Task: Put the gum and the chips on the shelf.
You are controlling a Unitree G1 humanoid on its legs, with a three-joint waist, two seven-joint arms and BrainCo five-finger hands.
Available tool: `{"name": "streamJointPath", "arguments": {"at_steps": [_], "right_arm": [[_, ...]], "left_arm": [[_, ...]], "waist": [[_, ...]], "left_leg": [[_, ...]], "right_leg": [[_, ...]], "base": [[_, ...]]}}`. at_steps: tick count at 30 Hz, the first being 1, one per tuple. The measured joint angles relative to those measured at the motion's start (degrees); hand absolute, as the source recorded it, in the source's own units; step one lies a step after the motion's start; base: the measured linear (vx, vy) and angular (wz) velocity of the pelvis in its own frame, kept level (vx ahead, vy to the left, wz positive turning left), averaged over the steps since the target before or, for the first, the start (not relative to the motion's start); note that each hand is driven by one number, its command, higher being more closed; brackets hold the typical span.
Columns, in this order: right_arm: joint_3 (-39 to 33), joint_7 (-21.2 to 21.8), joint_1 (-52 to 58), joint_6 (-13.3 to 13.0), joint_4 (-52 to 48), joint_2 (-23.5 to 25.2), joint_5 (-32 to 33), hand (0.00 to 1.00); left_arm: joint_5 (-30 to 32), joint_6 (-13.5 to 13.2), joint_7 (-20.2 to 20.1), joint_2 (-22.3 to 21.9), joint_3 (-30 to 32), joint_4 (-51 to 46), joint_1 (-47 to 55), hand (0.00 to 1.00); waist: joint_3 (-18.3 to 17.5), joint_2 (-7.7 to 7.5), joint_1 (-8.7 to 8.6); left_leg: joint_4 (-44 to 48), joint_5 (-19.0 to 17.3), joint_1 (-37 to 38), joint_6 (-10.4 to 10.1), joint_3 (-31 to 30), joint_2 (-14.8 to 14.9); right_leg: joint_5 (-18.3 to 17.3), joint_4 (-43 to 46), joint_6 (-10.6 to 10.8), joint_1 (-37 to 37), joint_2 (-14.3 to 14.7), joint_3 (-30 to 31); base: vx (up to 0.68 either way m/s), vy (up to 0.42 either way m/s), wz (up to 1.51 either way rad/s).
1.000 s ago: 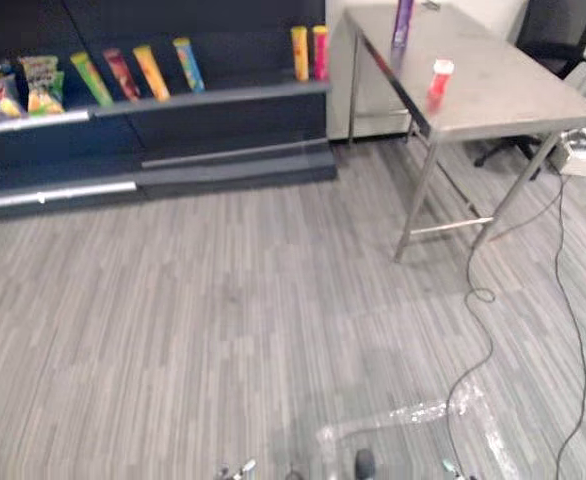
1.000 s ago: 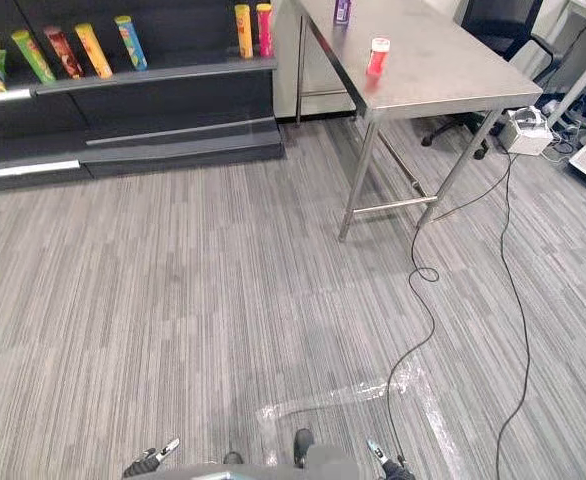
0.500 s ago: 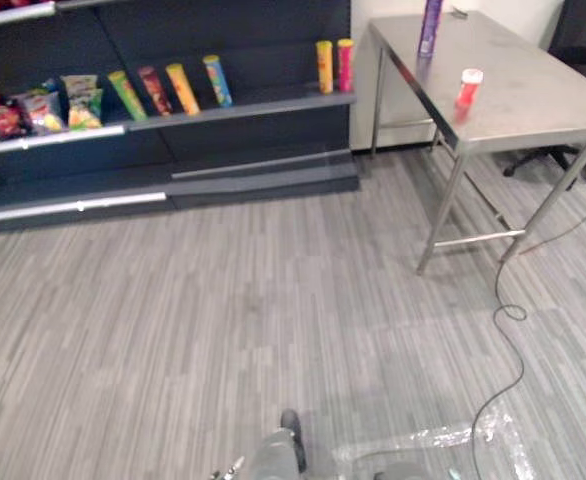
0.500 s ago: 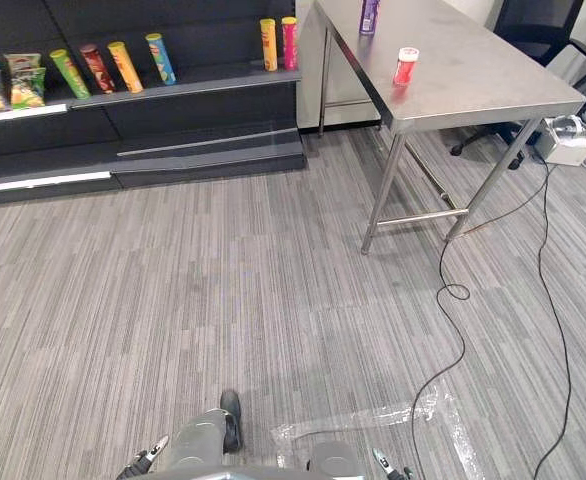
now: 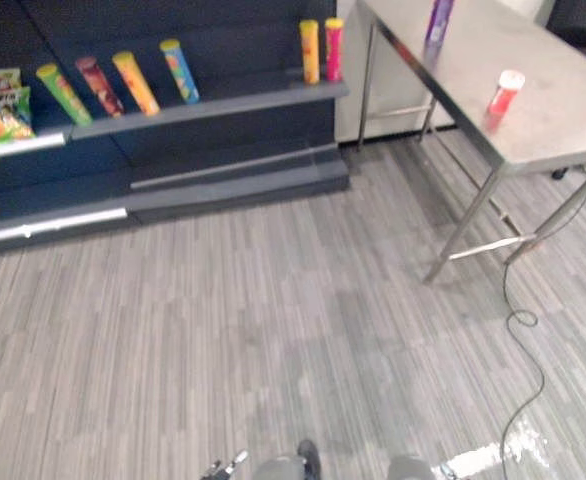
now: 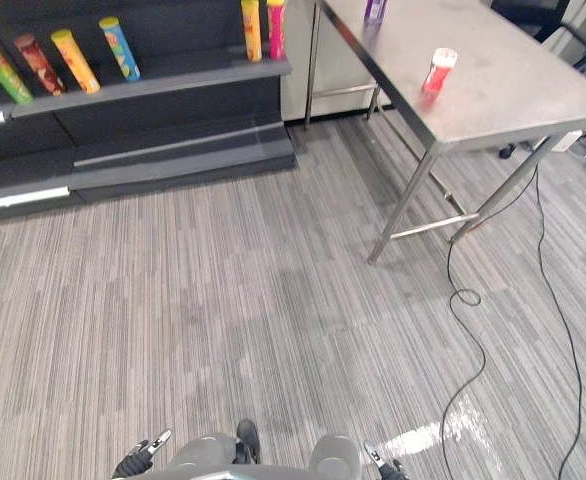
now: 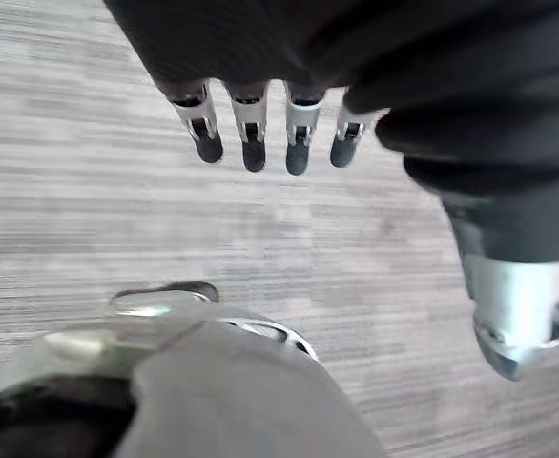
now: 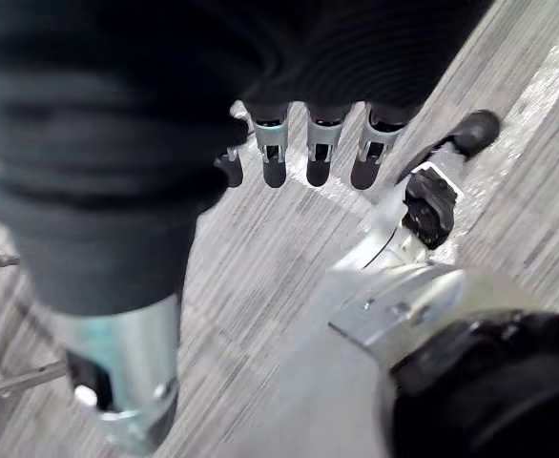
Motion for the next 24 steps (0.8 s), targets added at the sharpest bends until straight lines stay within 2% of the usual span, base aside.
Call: {"name": "streamJointPath", "arguments": {"at_steps": [1,2,3,5,6,7,8,9,10,11,12,13,17,18,19,20,21,22,23,24], "right_arm": [[2.0,0.0,0.3,-0.1,-0.7,-0.5,0.0,0.0],[3.0,0.1,0.2,-0.2,-0.9,-0.9,0.0,0.0],[3.6,0.2,0.2,-0.3,-1.2,-1.1,0.1,0.0],[4.4,0.2,0.1,-0.4,-1.5,-1.1,0.3,0.0],[4.3,0.2,-0.1,-0.4,-2.0,-1.2,0.7,0.0],[4.3,0.2,-0.3,-0.4,-2.6,-1.2,0.7,0.0],[4.3,0.2,-0.2,-0.4,-2.6,-1.1,0.7,0.0],[4.3,0.2,0.1,-0.4,-2.7,-1.1,0.7,0.0],[4.3,0.2,0.6,-0.4,-2.7,-1.0,0.7,0.0],[4.2,0.2,0.6,-0.4,-2.8,-1.2,0.7,0.0],[4.3,0.2,0.5,-0.4,-3.0,-1.8,0.6,0.0],[4.1,0.2,0.3,-0.7,-3.9,-2.0,0.7,0.0],[3.8,0.2,0.5,-0.7,-4.7,-2.0,0.7,0.0],[3.8,0.2,0.5,-0.7,-4.7,-2.0,0.6,0.0],[3.9,0.2,0.5,-0.6,-4.8,-2.1,0.6,0.0],[4.1,0.3,0.5,-0.6,-5.0,-2.1,0.6,0.0],[4.4,0.2,0.5,-0.6,-5.1,-2.1,0.7,0.0],[4.5,0.1,0.6,-0.6,-5.2,-2.1,0.8,0.0],[4.6,0.0,0.8,-0.6,-5.2,-2.0,2.0,0.0],[4.6,-0.1,1.0,-0.6,-5.2,-1.9,2.3,0.0]], "left_arm": [[0.0,-0.1,0.0,-0.1,-0.8,0.0,-0.1,0.0],[0.0,0.0,0.0,-0.2,-0.8,0.1,-0.2,0.0],[0.0,-0.1,0.0,-0.3,-0.7,0.2,-0.3,0.0],[0.0,-0.1,0.0,-0.7,0.4,0.2,-0.5,0.0],[0.1,-0.1,0.0,-1.3,1.1,0.2,-0.6,0.0],[0.2,-0.1,0.0,-1.8,2.8,0.1,-0.9,0.0],[0.2,-0.1,0.0,-2.1,3.7,0.0,-0.9,0.0],[0.4,-0.1,0.1,-2.5,5.5,0.0,-0.8,0.0],[0.4,-0.1,0.1,-3.2,7.3,-0.1,-0.7,0.0],[0.4,-0.1,0.1,-3.8,7.9,0.0,-0.7,0.0],[0.4,-0.1,0.1,-4.8,9.1,0.0,-0.4,0.0],[0.4,-0.2,0.0,-5.9,9.6,-0.2,-0.8,0.0],[0.4,-0.2,0.1,-8.0,11.2,-1.6,-2.2,0.0],[0.3,-0.3,0.0,-9.2,11.6,-2.2,-2.5,0.0],[0.4,-0.6,-0.2,-9.2,11.8,-3.1,-2.7,0.0],[0.3,-0.6,-0.1,-9.1,12.5,-3.6,-2.7,0.0],[0.1,-0.5,-0.1,-9.5,13.3,-3.9,-2.7,0.0],[-0.5,-0.6,0.0,-9.3,14.0,-4.1,-2.5,0.0],[-1.9,-0.8,0.0,-9.3,14.0,-4.7,-2.4,0.0],[-2.2,-1.0,0.0,-9.0,13.9,-5.2,-2.3,0.0]], "waist": [[0.3,0.5,0.14],[0.4,0.63,0.03],[0.5,0.67,-0.03],[0.7,0.95,-0.54],[1.2,1.72,-1.34],[1.4,1.86,-1.54],[1.5,1.77,-1.33],[1.7,1.63,-1.24],[1.8,1.3,-1.19],[1.9,1.98,-1.13],[2.0,2.99,-1.06],[2.1,4.29,-1.18],[1.9,4.6,-1.18],[1.7,4.77,-1.21],[1.5,4.37,-1.15],[1.5,4.32,-1.12],[1.6,4.14,-1.05],[1.7,4.16,-0.97],[1.7,3.97,-0.67],[1.7,3.83,-0.42]], "left_leg": [[-3.5,0.0,5.1,0.0,-0.1,0.2],[-5.1,0.0,7.5,0.0,-0.1,0.4],[-5.9,0.0,8.6,0.0,-0.1,0.5],[-7.4,-0.5,10.6,-0.8,-0.6,1.3],[-8.4,-2.3,12.1,-2.4,-1.5,2.4],[-9.6,-3.2,13.4,-3.7,-1.4,3.1],[-10.1,-3.4,14.1,-4.0,-1.3,3.3],[-10.1,-4.7,15.0,-5.8,-1.4,3.8],[-10.1,-6.4,17.0,-7.2,-1.6,4.5],[-10.0,-7.0,17.7,-7.9,-1.6,5.4],[-9.6,-6.9,17.9,-8.0,-1.4,6.7],[-7.6,-5.1,17.8,-8.4,-1.4,8.1],[-2.6,-0.7,17.6,-9.9,-1.8,10.3],[0.9,-0.2,16.5,-10.8,-2.3,11.0],[11.9,1.2,11.8,-13.2,-4.9,12.3],[20.7,4.1,7.7,-15.5,-7.2,12.9],[26.5,7.3,4.9,-15.9,-8.6,13.3],[37.6,8.0,-0.1,-15.5,-9.0,14.6],[45.1,6.2,-4.1,-14.5,-8.2,15.3],[46.8,5.0,-5.7,-13.7,-7.2,15.5]], "right_leg": [[-4.4,2.7,-2.3,-2.8,1.0,-4.5],[-6.6,1.1,-3.6,-4.4,1.7,-6.9],[-7.7,-1.1,-4.0,-5.4,2.3,-8.2],[-8.8,-12.0,-4.7,-7.4,3.7,-11.3],[-8.6,-20.9,-4.6,-7.9,5.0,-12.5],[-7.3,-30.4,-4.1,-8.3,5.9,-12.1],[-5.9,-35.4,-4.2,-8.3,6.0,-11.9],[-2.6,-43.9,-4.1,-7.5,5.9,-11.3],[3.0,-46.6,-4.2,-6.5,6.2,-10.6],[5.1,-45.7,-5.0,-6.2,7.0,-10.6],[2.8,-43.6,-6.4,-6.8,8.4,-11.2],[-0.1,-41.3,-7.6,-6.7,9.1,-12.4],[-6.2,-37.5,-8.7,-4.3,9.5,-14.6],[-7.5,-37.0,-8.8,-3.2,9.4,-15.2],[-9.1,-36.7,-9.2,-1.6,9.5,-15.7],[-10.1,-36.5,-9.4,-0.5,9.5,-15.9],[-10.7,-36.5,-9.6,0.5,9.6,-15.9],[-12.2,-36.6,-10.4,2.7,9.9,-15.9],[-13.4,-36.7,-10.6,5.2,9.9,-15.7],[-13.9,-36.9,-10.7,6.5,9.9,-15.5]], "base": [[0.29,0.004,0.01],[0.28,-0.012,0.0],[0.2,-0.049,0.11],[0.26,-0.109,0.3],[0.32,-0.154,0.46],[0.43,-0.232,0.4],[0.31,-0.195,0.29],[0.5,-0.335,0.24],[0.43,-0.291,0.21],[0.43,-0.287,0.04],[0.41,-0.263,0.02],[0.4,-0.261,0.05],[0.37,-0.238,0.26],[0.29,-0.2,0.29],[0.29,-0.187,0.26],[0.23,-0.14,0.16],[0.21,-0.081,0.04],[0.25,-0.073,-0.03],[0.25,-0.053,-0.07],[0.24,-0.026,-0.14]]}}
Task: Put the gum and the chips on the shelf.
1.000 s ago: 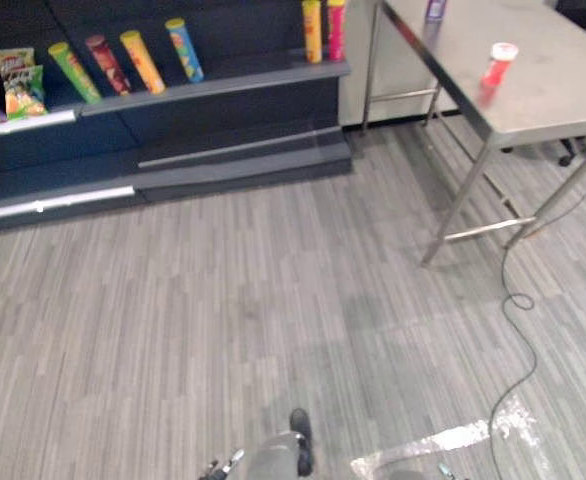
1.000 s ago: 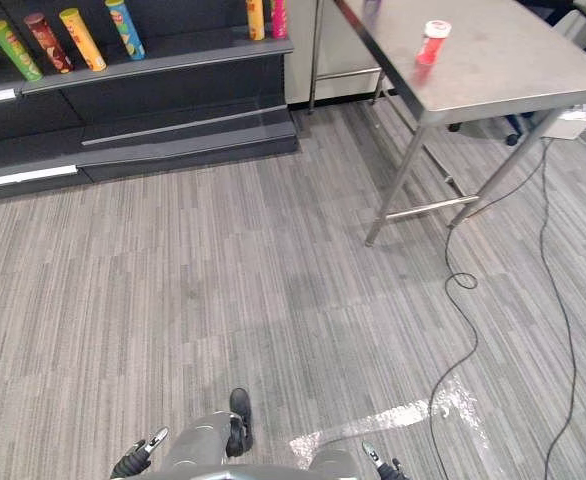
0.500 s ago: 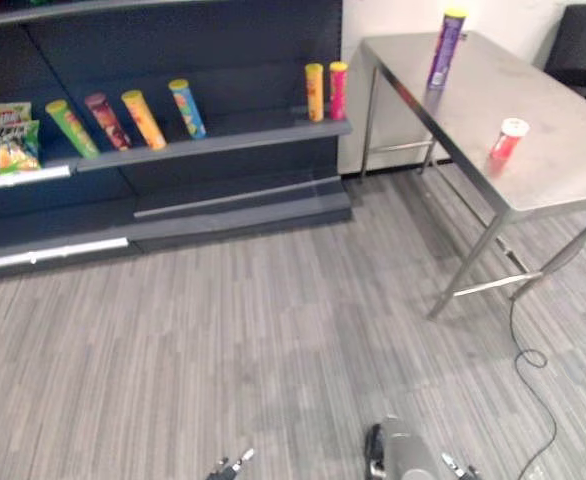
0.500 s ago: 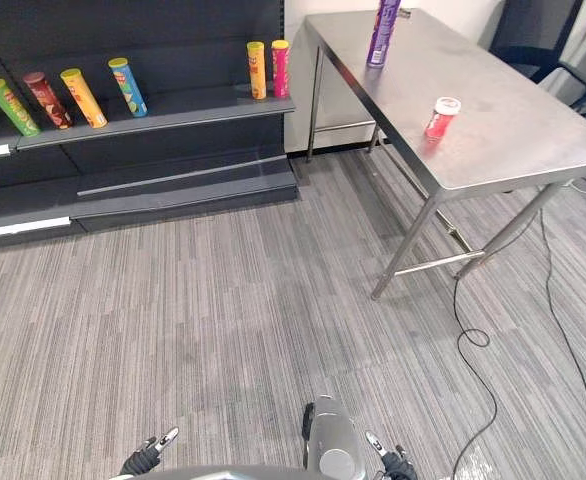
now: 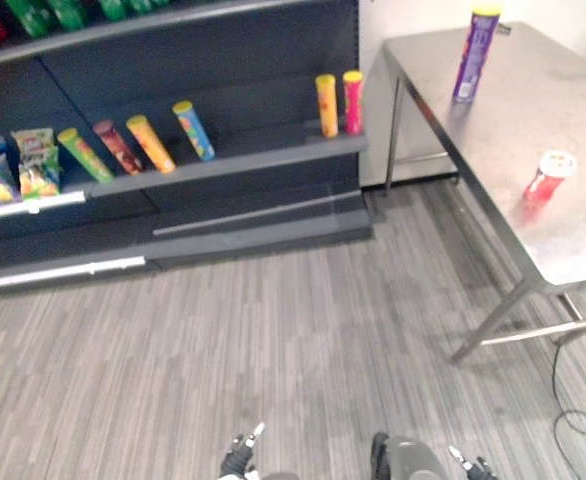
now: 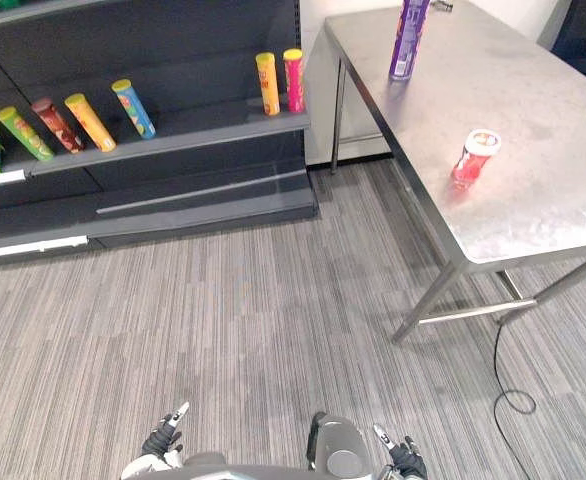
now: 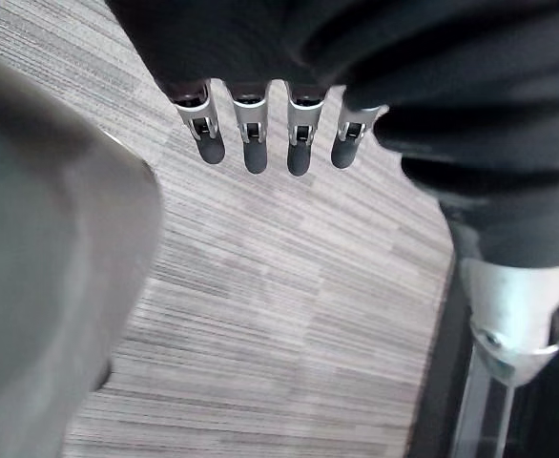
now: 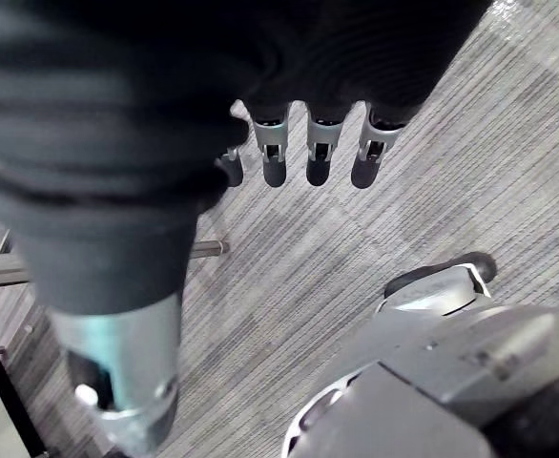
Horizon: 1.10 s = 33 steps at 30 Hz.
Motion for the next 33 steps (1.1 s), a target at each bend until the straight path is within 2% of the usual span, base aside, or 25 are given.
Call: {"name": "streamJointPath", "arguments": {"at_steps": [2,3,5,6,7,9,10,11,12,13,14,17,18,20,21,22,23,24,25,26,28,29,31,32,33], "right_arm": [[-0.3,-0.4,0.3,0.0,0.0,0.4,0.3,0.0],[-0.3,-0.4,0.2,0.0,0.0,0.6,0.4,0.0],[-0.3,-0.5,-0.5,0.0,-0.1,1.1,0.5,0.0],[-0.3,-0.5,-0.6,-0.1,-0.2,1.1,0.5,0.0],[-0.2,-0.5,-0.9,-0.2,-0.3,1.2,0.5,0.0],[0.0,-0.5,-1.5,-0.3,-0.6,1.0,-0.1,0.0],[-0.1,-0.5,-1.4,-0.3,0.0,0.9,-0.2,0.0],[-0.1,-0.5,-1.6,-0.2,0.7,0.7,-0.3,0.0],[-0.1,-0.3,-1.5,-0.2,2.2,1.7,-0.5,0.0],[-0.2,-0.3,-1.6,-0.1,2.9,2.4,-0.6,0.0],[-0.5,-0.4,-1.5,-0.1,3.0,2.8,-0.5,0.0],[-2.5,-0.3,-2.2,0.2,4.0,2.7,-0.7,0.0],[-2.5,-0.3,-2.4,0.2,4.0,2.7,-0.7,0.0],[-2.4,-0.3,-3.3,0.3,4.0,2.9,-0.7,0.0],[-2.5,-0.1,-3.4,0.3,3.9,3.0,-0.5,0.0],[-2.5,-0.1,-3.7,0.2,3.7,2.8,-0.5,0.0],[-1.9,0.1,-4.1,0.2,3.7,2.5,-0.5,0.0],[-1.4,0.1,-4.1,0.2,3.5,2.4,-0.5,0.0],[0.2,0.1,-4.2,0.2,2.6,2.3,-0.5,0.0],[0.9,0.3,-4.5,-0.1,2.3,2.1,-0.5,0.0],[2.3,0.4,-4.7,-0.1,2.3,1.9,-0.5,0.0],[2.4,0.6,-5.0,-0.1,2.7,1.4,-0.5,0.0],[2.8,0.7,-5.9,-0.2,2.7,0.1,-0.5,0.0],[2.9,0.7,-6.2,-0.1,2.8,-0.4,-0.5,0.0],[2.7,0.7,-6.3,-0.1,2.8,-0.6,-0.2,0.0]], "left_arm": [[-0.2,-0.7,-0.4,0.4,-0.7,-1.2,0.1,0.0],[-0.3,-0.8,-0.6,0.7,-0.7,-1.4,0.1,0.0],[-0.5,-1.6,-1.0,1.1,-1.2,-1.9,0.2,0.0],[-0.5,-1.6,-1.0,1.1,-1.2,-1.9,0.2,0.0],[-0.5,-1.7,-0.9,1.1,-1.2,-1.5,0.2,0.0],[-0.4,-1.7,-0.8,1.0,-1.3,-0.9,0.2,0.0],[-0.4,-1.7,-0.8,1.2,-1.3,-0.3,0.1,0.0],[-0.4,-1.7,-0.8,1.3,-1.6,-0.1,0.2,0.0],[-0.2,-1.6,-0.8,2.8,-2.8,1.0,0.2,0.0],[-0.1,-1.5,-0.8,3.8,-3.9,2.0,-0.1,0.0],[0.0,-1.3,-0.9,4.4,-5.2,2.4,-0.6,0.0],[0.5,-1.2,-0.9,4.7,-6.5,3.7,-0.8,0.0],[0.5,-1.2,-0.9,5.1,-7.2,4.0,-0.8,0.0],[0.6,-0.6,-0.8,5.7,-9.3,4.2,-0.8,0.0],[0.8,-0.4,-0.8,5.9,-10.3,4.3,-0.7,0.0],[1.4,-0.4,-0.8,6.3,-11.7,4.3,-0.4,0.0],[2.2,-0.3,-0.7,6.7,-13.4,4.7,-0.4,0.0],[2.3,-0.3,-0.7,6.7,-14.0,4.7,-0.4,0.0],[2.4,-0.4,-0.8,6.6,-14.3,4.8,-0.4,0.0],[2.5,-0.3,-0.8,6.4,-14.4,5.1,-0.4,0.0],[2.5,-0.2,-1.0,6.4,-13.9,5.1,-0.4,0.0],[2.5,-0.1,-1.1,6.0,-13.6,5.1,-0.6,0.0],[2.6,0.0,-1.4,4.9,-13.5,5.1,-0.7,0.0],[2.6,-0.1,-1.5,4.6,-13.4,5.1,-0.8,0.0],[2.6,0.0,-1.5,4.4,-13.4,5.2,-1.5,0.0]], "waist": [[0.0,-0.55,1.09],[0.0,-0.77,1.12],[-0.1,-1.58,1.24],[-0.1,-1.71,1.25],[-0.2,-1.88,1.35],[-0.4,-1.48,1.4],[-0.9,-1.68,1.41],[-1.5,-1.73,1.55],[-3.4,-3.77,1.32],[-5.1,-4.91,0.65],[-5.4,-5.43,0.74],[-6.7,-5.52,0.89],[-6.7,-5.44,0.91],[-6.1,-4.59,1.51],[-5.7,-3.73,1.42],[-5.5,-3.44,1.08],[-5.5,-3.11,0.89],[-5.4,-2.98,0.84],[-5.3,-2.78,0.83],[-5.2,-2.58,0.75],[-4.9,-2.91,0.79],[-4.9,-2.36,0.92],[-3.6,-0.04,0.64],[-3.0,-0.11,0.54],[-2.0,1.05,0.74]], "left_leg": [[-3.9,-4.5,-5.1,2.9,4.9,0.7],[-6.6,-5.0,-6.3,3.5,6.0,0.7],[-25.5,-5.5,-7.3,4.4,7.6,-1.5],[-31.4,-4.7,-6.6,4.9,7.2,-2.2],[-41.2,-2.4,-5.9,5.1,6.2,-3.3],[-49.1,0.4,-5.4,4.3,4.1,-4.1],[-48.6,4.7,-4.8,3.4,3.9,-4.5],[-48.1,6.0,-4.2,3.8,4.2,-5.4],[-46.3,3.3,-4.7,4.8,5.5,-7.3],[-44.6,1.1,-5.8,5.5,5.8,-8.7],[-43.7,0.2,-5.8,6.2,5.9,-9.5],[-42.4,-2.9,-4.8,9.0,7.8,-11.3],[-42.6,-3.2,-4.0,9.3,8.4,-11.5],[-44.0,-3.7,1.1,10.2,11.2,-11.6],[-44.6,-4.1,2.8,10.7,11.9,-11.4],[-45.5,-4.5,5.4,11.2,12.6,-11.3],[-47.7,-4.5,9.4,11.2,14.1,-11.1],[-48.8,-4.5,10.9,11.2,14.6,-11.1],[-51.0,-4.5,13.3,11.2,15.6,-10.8],[-52.9,-4.8,15.1,10.5,16.7,-10.3],[-55.0,-5.0,16.6,9.0,18.1,-10.2],[-56.1,-4.4,16.9,7.6,18.1,-9.7],[-57.5,-3.9,16.7,6.8,18.7,-8.5],[-58.1,-3.6,16.8,6.4,19.2,-8.5],[-58.7,-3.1,17.7,5.7,20.1,-8.4]], "right_leg": [[-0.9,-1.8,0.6,4.1,-0.6,0.1],[-1.2,-2.1,0.9,4.8,-1.0,0.1],[-2.0,-2.6,2.9,6.7,-3.2,1.1],[-2.4,-2.6,3.4,6.9,-3.6,1.7],[-3.6,-2.3,4.4,7.1,-4.8,3.1],[-5.0,-2.1,6.5,7.7,-5.6,5.6],[-6.0,-2.3,7.9,8.5,-6.3,7.5],[-6.2,-3.1,8.0,9.4,-7.0,8.7],[-5.4,-5.6,7.6,10.2,-8.3,11.1],[-3.1,-7.5,7.7,10.5,-9.2,13.3],[-1.4,-8.5,7.9,11.1,-9.9,14.4],[4.0,-7.5,9.2,10.5,-11.4,18.7],[5.1,-5.7,9.5,9.8,-11.5,19.8],[11.2,7.7,10.1,4.3,-10.8,22.6],[12.6,11.7,10.2,3.0,-10.6,22.3],[12.5,16.9,10.5,1.5,-10.4,21.1],[11.2,22.3,8.6,-1.0,-10.2,16.4],[10.5,23.2,7.5,-1.9,-10.3,13.6],[8.6,23.2,6.2,-3.5,-10.8,7.7],[7.0,20.9,5.8,-4.8,-11.2,1.9],[7.4,12.1,5.7,-4.9,-11.3,-5.3],[7.2,7.6,5.3,-3.2,-9.5,-7.6],[7.2,2.6,5.2,-1.7,-7.1,-8.6],[7.2,1.5,5.2,-1.6,-6.6,-8.8],[7.1,0.1,5.1,-0.7,-6.1,-9.2]], "base": [[0.23,0.029,-0.13],[0.24,0.089,-0.05],[0.31,0.174,-0.11],[0.36,0.275,-0.33],[0.31,0.263,-0.36],[0.37,0.357,-0.54],[0.42,0.405,-0.58],[0.45,0.386,-0.48],[0.46,0.329,-0.22],[0.53,0.386,-0.05],[0.43,0.317,0.09],[0.4,0.279,-0.09],[0.36,0.223,-0.39],[0.29,0.186,-0.58],[0.24,0.155,-0.49],[0.2,0.112,-0.4],[0.22,0.099,-0.4],[0.21,0.053,-0.44],[0.22,0.008,-0.37],[0.18,-0.022,-0.36],[0.16,-0.074,-0.34],[0.14,-0.089,-0.44],[0.07,-0.081,-0.46],[0.04,-0.07,-0.46],[0.02,-0.054,-0.39]]}}
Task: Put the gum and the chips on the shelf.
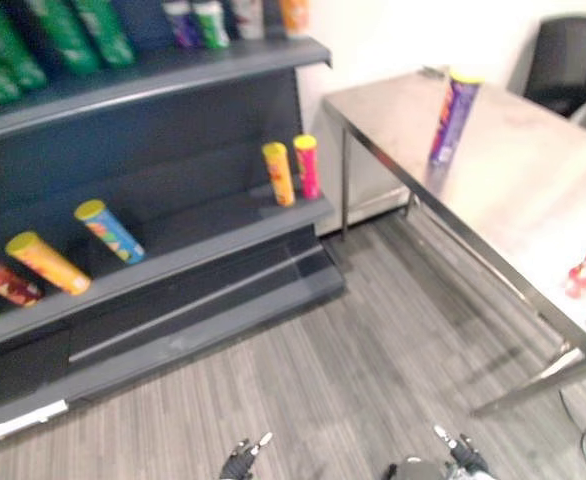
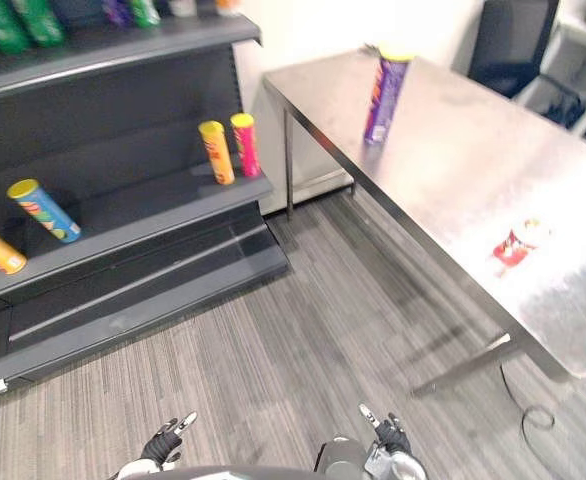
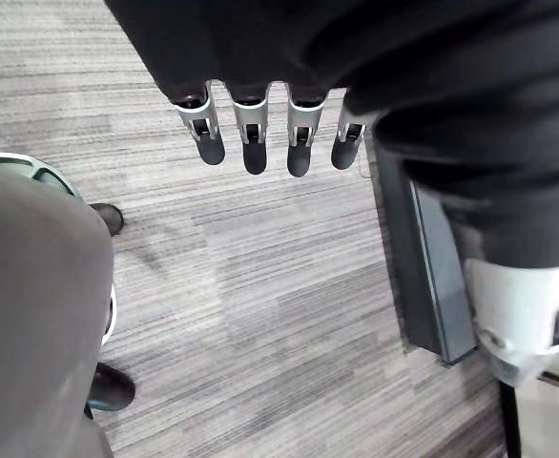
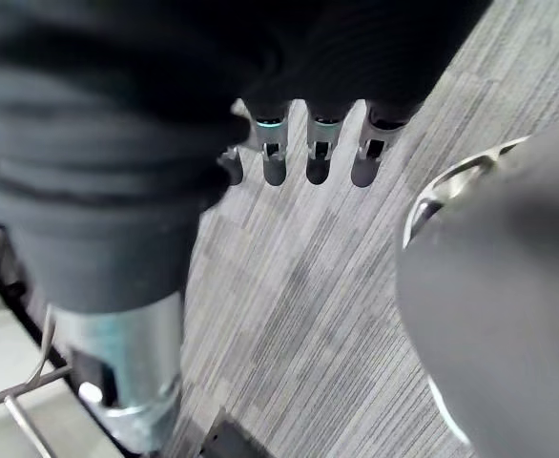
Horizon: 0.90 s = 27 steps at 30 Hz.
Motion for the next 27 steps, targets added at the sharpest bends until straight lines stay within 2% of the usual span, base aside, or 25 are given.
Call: {"name": "streamJointPath", "arguments": {"at_steps": [1,6,7,10,13,15,18,19,21,22,23,24,25,27], "right_arm": [[0.3,0.0,0.1,0.0,0.1,-0.3,0.0,0.0],[2.3,0.1,1.0,0.0,0.1,-0.5,0.0,0.0],[2.5,0.2,1.0,0.1,0.1,0.1,0.0,0.0],[2.2,0.2,1.1,0.2,0.1,0.4,0.0,0.0],[1.3,0.1,1.5,0.3,0.0,0.3,0.2,0.0],[0.6,0.1,1.5,0.3,-0.1,0.3,0.5,0.0],[-0.7,0.1,2.2,0.3,-0.2,0.2,0.9,0.0],[-0.7,0.0,2.9,0.2,-0.2,0.1,2.0,0.0],[-0.8,-0.1,4.3,0.3,0.0,0.1,2.4,0.0],[-0.8,-0.1,5.3,0.3,0.1,-0.6,2.4,0.0],[-0.9,-0.1,5.7,0.3,0.2,-1.0,2.5,0.0],[-2.0,-0.1,6.0,0.4,0.2,-1.8,3.0,0.0],[-3.0,-0.3,6.1,0.4,0.3,-2.5,3.1,0.0],[-4.0,-0.5,6.1,0.3,1.2,-3.3,4.4,0.0]], "left_arm": [[0.1,0.1,-0.3,-0.1,0.0,0.0,-0.1,0.0],[0.0,0.0,-1.0,-0.3,2.1,-0.1,-0.1,0.0],[0.0,0.1,-1.0,-0.3,2.3,-0.5,0.0,0.0],[0.0,0.2,-1.0,-0.1,2.4,-1.4,0.0,0.0],[0.0,0.4,-0.9,-0.1,2.4,-1.6,0.0,0.0],[0.0,0.6,-0.8,-0.2,2.3,-1.6,-0.1,0.0],[-0.1,0.9,-0.7,0.0,2.3,-1.6,-0.6,0.0],[-0.1,0.9,-0.6,0.0,2.2,-1.6,-0.8,0.0],[-0.2,0.8,-0.6,0.1,2.3,-1.7,-0.7,0.0],[-0.4,0.8,-0.6,0.0,2.9,-1.8,-0.6,0.0],[-0.5,0.8,-0.6,-0.4,3.6,-1.8,-0.2,0.0],[-0.7,0.8,-0.6,-1.2,4.8,-1.8,0.0,0.0],[-0.9,0.8,-0.6,-1.6,5.6,-1.8,0.1,0.0],[-1.0,0.7,-0.7,-1.8,6.5,-1.7,0.0,0.0]], "waist": [[0.6,-0.8,-0.12],[0.5,-1.94,0.05],[0.4,-2.16,0.07],[0.4,-2.96,0.1],[0.4,-3.01,0.0],[0.4,-2.81,-0.01],[0.6,-2.99,-0.16],[0.5,-3.26,-0.36],[0.5,-3.44,-0.55],[0.5,-2.65,-0.81],[0.6,-2.57,-1.1],[0.6,-1.24,-1.46],[0.4,-0.89,-1.47],[0.4,-1.09,-1.54]], "left_leg": [[-0.2,0.2,0.4,-0.3,0.0,0.0],[0.2,0.3,1.5,-0.5,-0.2,-0.2],[0.4,0.3,0.5,-0.5,-0.2,-0.1],[1.6,0.3,-1.4,-0.5,-0.3,-0.1],[1.9,-0.5,-1.7,-0.9,0.1,0.1],[3.1,-2.2,-2.2,-1.3,1.6,0.7],[6.8,-5.1,-2.6,-2.7,5.0,1.4],[9.7,-6.3,-2.7,-4.0,6.5,2.3],[19.6,-6.4,-4.8,-4.2,8.4,5.1],[28.3,-6.3,-6.9,-4.5,9.6,8.7],[32.5,-6.0,-7.8,-4.7,9.8,10.6],[40.1,-4.3,-9.1,-4.0,9.4,13.9],[45.5,-0.3,-10.8,-3.0,7.3,15.3],[48.7,-1.6,-12.7,-3.2,2.4,14.1]], "right_leg": [[-0.1,-1.0,-0.2,0.6,0.3,-0.2],[-0.1,-10.1,-0.2,5.8,1.5,-0.8],[1.2,-14.1,0.4,6.6,2.2,-1.0],[2.4,-16.3,0.5,6.2,2.3,-1.2],[2.2,-15.2,0.3,5.2,2.3,-0.8],[0.8,-11.6,-0.1,2.9,2.1,0.3],[-3.8,-3.0,-0.8,-1.7,1.0,3.3],[-6.2,-0.4,-1.4,-2.7,1.1,4.5],[-7.9,1.6,-2.4,-3.4,1.7,6.8],[-8.5,2.4,-2.8,-3.3,3.0,8.7],[-8.6,2.9,-3.2,-3.3,4.1,9.9],[-9.1,3.9,-4.1,-3.0,6.3,12.2],[-9.3,4.1,-4.6,-2.3,7.6,15.1],[-9.1,2.5,-4.8,-0.6,8.5,19.0]], "base": [[0.01,-0.057,-0.31],[-0.02,-0.014,-0.03],[-0.08,0.007,0.0],[-0.07,0.013,0.02],[-0.06,0.002,-0.09],[-0.04,-0.012,-0.3],[0.0,-0.068,-0.49],[0.07,-0.14,-0.6],[0.1,-0.176,-0.71],[0.12,-0.181,-0.74],[0.23,-0.214,-1.11],[0.25,-0.136,-1.27],[0.27,-0.116,-1.35],[0.25,-0.052,-1.12]]}}
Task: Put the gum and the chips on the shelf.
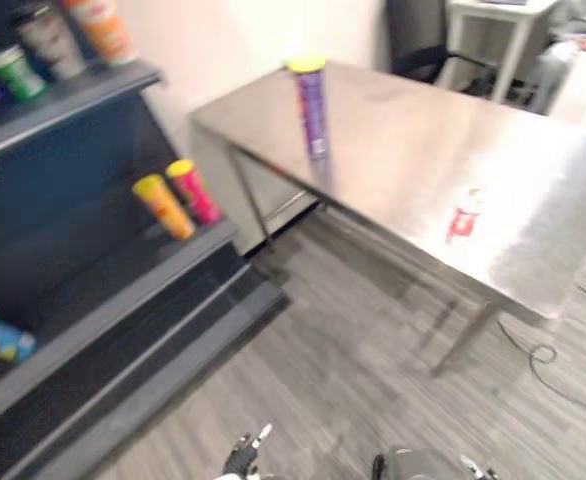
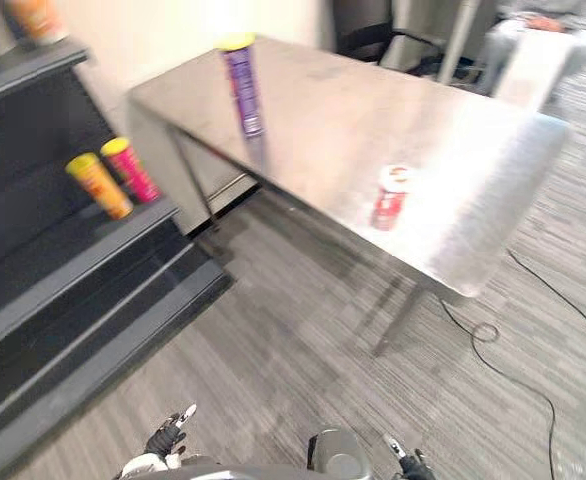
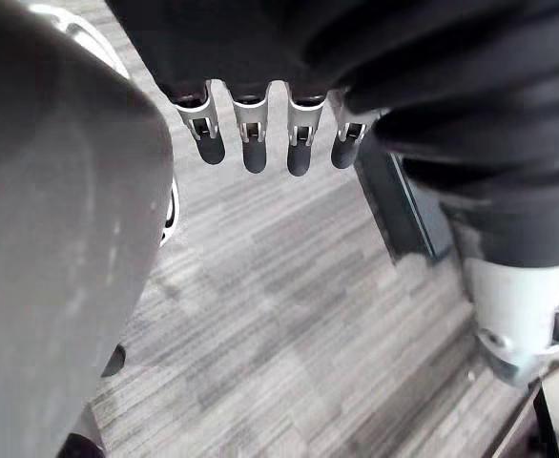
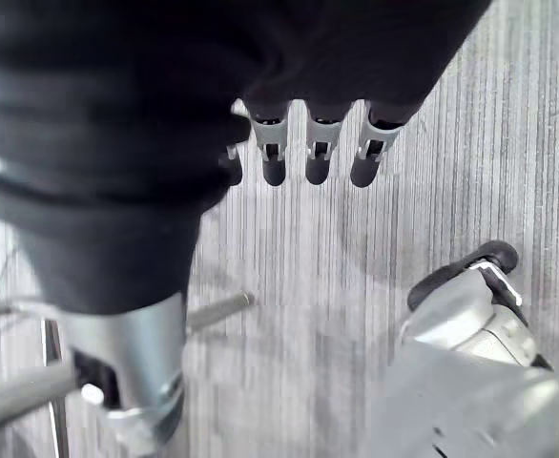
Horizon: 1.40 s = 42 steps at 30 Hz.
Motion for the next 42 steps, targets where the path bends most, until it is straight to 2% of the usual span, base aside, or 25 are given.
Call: {"name": "streamJointPath", "arguments": {"at_steps": [3,5,7,9,12,13,14,16,18,19,20,21,22,23,24,25,28,29,30,31,32,33,34,37,42], "right_arm": [[-3.6,-0.7,0.5,0.0,1.6,-0.7,0.5,0.0],[-4.8,-0.6,0.1,-0.1,1.5,-0.9,0.9,0.0],[-5.7,-0.6,-0.5,-0.2,1.5,-0.8,0.9,0.0],[-5.7,-0.6,-0.4,-0.3,1.1,-0.6,0.9,0.0],[-5.4,-0.6,0.5,-0.5,0.1,0.4,0.9,0.0],[-5.1,-0.6,0.7,-0.4,0.0,0.7,0.9,0.0],[-4.3,-0.3,0.7,-0.3,0.2,2.3,0.9,0.0],[-3.4,0.2,0.6,-0.3,0.3,4.4,0.9,0.0],[-2.6,0.5,-0.2,-0.3,0.3,4.8,0.8,0.0],[-1.3,0.5,-1.1,-0.4,0.3,4.4,0.6,0.0],[-0.8,0.6,-1.5,-0.4,0.3,4.1,0.3,0.0],[-0.4,0.6,-2.4,-0.4,0.3,3.6,-0.2,0.0],[-0.4,0.6,-2.4,-0.4,0.3,3.5,-0.2,0.0],[-0.4,0.6,-2.6,-0.4,0.5,3.4,-0.3,0.0],[-0.3,0.6,-2.7,-0.4,0.7,3.4,-0.3,0.0],[0.3,0.5,-2.9,-0.4,0.9,3.4,-0.3,0.0],[1.3,0.5,-2.6,-0.4,1.1,2.8,-0.4,0.0],[1.2,0.5,-2.7,-0.4,1.1,2.8,-0.4,0.0],[1.1,0.3,-2.8,-0.3,1.2,3.2,-0.4,0.0],[1.0,0.2,-2.5,-0.5,1.4,1.7,-0.4,0.0],[0.8,0.3,-2.7,-0.5,1.5,0.4,-0.4,0.0],[0.8,0.4,-2.7,-0.3,1.7,0.5,-0.4,0.0],[1.0,0.6,-3.1,-0.4,1.3,1.6,-0.4,0.0],[0.4,0.6,-3.9,-0.3,1.6,4.0,-0.4,0.0],[-1.2,0.5,-3.8,-0.4,2.8,3.6,-0.4,0.0]], "left_arm": [[-0.1,-0.9,0.0,-0.2,1.1,-1.2,0.2,0.0],[-0.4,-1.4,0.0,-0.5,2.5,-1.9,1.0,0.0],[-1.6,-2.0,0.0,-0.5,2.5,-1.9,1.1,0.0],[-1.7,-2.1,0.0,-0.5,2.6,-1.9,1.0,0.0],[-1.7,-2.1,0.0,-0.7,3.8,-1.7,1.1,0.0],[-2.0,-2.1,0.0,-0.9,4.1,-1.7,1.4,0.0],[-2.0,-2.1,0.2,0.2,3.8,-1.7,1.6,0.0],[-1.7,-2.1,0.2,1.7,2.8,-1.2,1.8,0.0],[-1.5,-2.0,0.2,2.1,1.6,-0.1,1.5,0.0],[-1.1,-2.1,0.2,2.1,0.9,0.5,1.6,0.0],[-1.1,-2.0,0.2,2.1,0.1,0.7,1.6,0.0],[0.5,-2.0,0.2,2.5,-1.8,1.2,1.5,0.0],[0.6,-2.0,0.2,2.6,-2.3,1.3,1.5,0.0],[0.7,-2.0,0.2,2.6,-3.4,1.4,1.5,0.0],[0.7,-2.0,0.3,2.5,-3.6,1.7,1.5,0.0],[0.9,-2.0,0.4,2.6,-4.7,1.9,1.5,0.0],[1.0,-1.9,0.4,2.6,-4.9,2.5,1.9,0.0],[1.0,-1.9,0.3,2.6,-4.7,2.7,1.9,0.0],[0.8,-2.1,-0.1,3.0,-4.3,2.2,1.6,0.0],[1.0,-2.3,-0.1,2.6,-5.3,1.7,1.5,0.0],[1.1,-2.3,-0.2,1.7,-5.9,1.7,1.5,0.0],[0.9,-2.0,0.0,1.4,-5.8,1.8,1.7,0.0],[0.9,-2.0,-0.1,1.9,-5.1,1.6,2.1,0.0],[0.9,-1.9,-0.1,3.8,-4.6,1.7,1.6,0.0],[1.1,-1.9,0.0,4.1,-4.3,1.8,1.6,0.0]], "waist": [[0.2,-0.45,0.18],[0.2,-0.65,0.25],[0.1,-0.86,0.43],[0.2,-1.01,0.52],[0.0,-0.88,0.48],[-0.7,-0.43,0.69],[-1.6,-2.59,0.84],[-2.9,-4.2,1.25],[-3.5,-4.35,1.68],[-4.1,-3.84,1.66],[-4.2,-3.52,1.64],[-4.9,-2.69,1.58],[-5.0,-2.44,1.55],[-5.0,-1.29,1.58],[-5.2,-1.25,1.73],[-5.4,0.01,1.73],[-5.8,0.83,1.89],[-5.5,0.45,2.05],[-4.7,-1.88,2.2],[-5.5,-0.93,1.54],[-5.1,0.91,1.56],[-5.5,0.59,2.11],[-5.8,0.67,2.27],[-5.3,-2.08,3.0],[-5.1,-2.57,3.07]], "left_leg": [[-1.1,-2.7,-3.6,0.4,-5.7,-3.8],[-5.6,-4.0,-7.1,0.5,-10.1,-6.9],[-16.4,-4.2,-9.4,0.8,-18.3,-10.3],[-23.1,-3.8,-9.7,1.3,-23.6,-11.5],[-32.2,-0.9,-8.6,2.5,-29.8,-12.1],[-32.7,2.0,-7.9,-0.6,-29.5,-12.3],[-32.4,0.0,-7.2,0.5,-26.3,-13.7],[-32.3,-1.7,-6.3,1.2,-22.8,-14.9],[-32.8,-3.1,-4.8,2.4,-19.2,-15.2],[-33.4,-3.5,-3.6,3.3,-16.7,-15.2],[-33.9,-3.6,-2.8,3.6,-15.6,-15.3],[-35.4,-3.3,-1.1,4.0,-13.3,-15.6],[-35.6,-3.3,-0.9,4.0,-13.1,-15.6],[-36.4,-3.1,0.0,4.5,-11.7,-15.6],[-37.0,-3.0,0.7,4.5,-11.2,-15.5],[-37.9,-3.0,1.9,4.6,-9.7,-15.2],[-35.4,-2.9,3.7,4.7,-7.8,-15.2],[-31.9,-2.9,2.8,4.7,-7.6,-15.3],[-27.2,-4.9,-0.4,4.9,-8.4,-15.8],[-48.1,3.9,1.1,6.3,-10.9,-18.7],[-48.3,8.1,0.2,6.7,-10.9,-16.7],[-48.4,8.0,0.8,6.6,-10.5,-17.3],[-48.5,8.0,0.9,6.6,-10.6,-17.5],[-51.0,8.5,1.6,6.0,-10.6,-18.1],[-54.5,10.6,3.4,4.9,-11.0,-18.1]], "right_leg": [[1.1,-4.4,0.2,4.2,0.7,4.8],[2.0,-6.9,0.8,5.7,0.9,9.2],[2.0,-8.1,1.4,6.6,0.9,14.8],[1.6,-8.7,2.4,7.2,0.7,18.4],[-2.1,-7.2,4.8,7.6,0.2,23.7],[-3.7,-5.5,6.3,7.5,0.0,25.5],[-3.2,-5.2,6.9,7.0,-2.1,25.8],[-1.1,-6.5,6.9,6.4,-4.4,26.3],[1.8,-7.5,7.1,6.0,-5.2,27.9],[4.1,-7.9,7.6,5.1,-5.5,28.1],[5.1,-8.2,7.8,4.7,-5.7,27.8],[8.4,-9.3,8.6,4.1,-6.7,24.9],[8.9,-9.5,8.6,4.0,-6.8,24.1],[10.7,-9.7,9.4,3.3,-7.5,19.7],[11.6,-9.5,9.7,3.0,-7.8,17.3],[13.3,-9.0,9.4,2.3,-8.6,9.4],[14.9,-10.6,8.2,4.5,-11.2,-4.5],[15.4,-11.6,7.9,5.8,-12.0,-5.0],[15.5,-12.8,7.8,7.3,-14.7,-4.8],[16.0,-14.0,8.7,8.6,-15.4,-6.8],[16.2,-13.5,9.7,8.7,-14.8,-7.9],[15.2,-13.7,10.5,8.8,-15.5,-8.0],[15.5,-16.0,10.0,9.7,-14.8,-8.7],[15.7,-20.9,10.1,11.7,-14.4,-10.2],[15.7,-23.4,10.1,13.4,-13.2,-11.5]], "base": [[0.22,0.022,-0.84],[0.18,0.123,-1.08],[0.22,0.247,-1.35],[0.25,0.314,-1.2],[0.25,0.378,-0.94],[0.27,0.382,-0.97],[0.27,0.362,-0.91],[0.23,0.295,-0.82],[0.25,0.368,-0.96],[0.26,0.37,-1.02],[0.29,0.363,-1.11],[0.16,0.178,-0.73],[0.19,0.196,-0.83],[0.09,0.097,-0.5],[0.18,0.164,-0.8],[0.17,0.124,-0.72],[0.15,0.056,-0.58],[0.12,0.043,-0.29],[0.01,0.063,0.07],[0.0,0.071,0.18],[-0.02,0.058,0.1],[0.0,0.0,0.0],[0.01,-0.018,-0.1],[0.03,-0.043,-0.03],[0.0,-0.088,-0.02]]}}
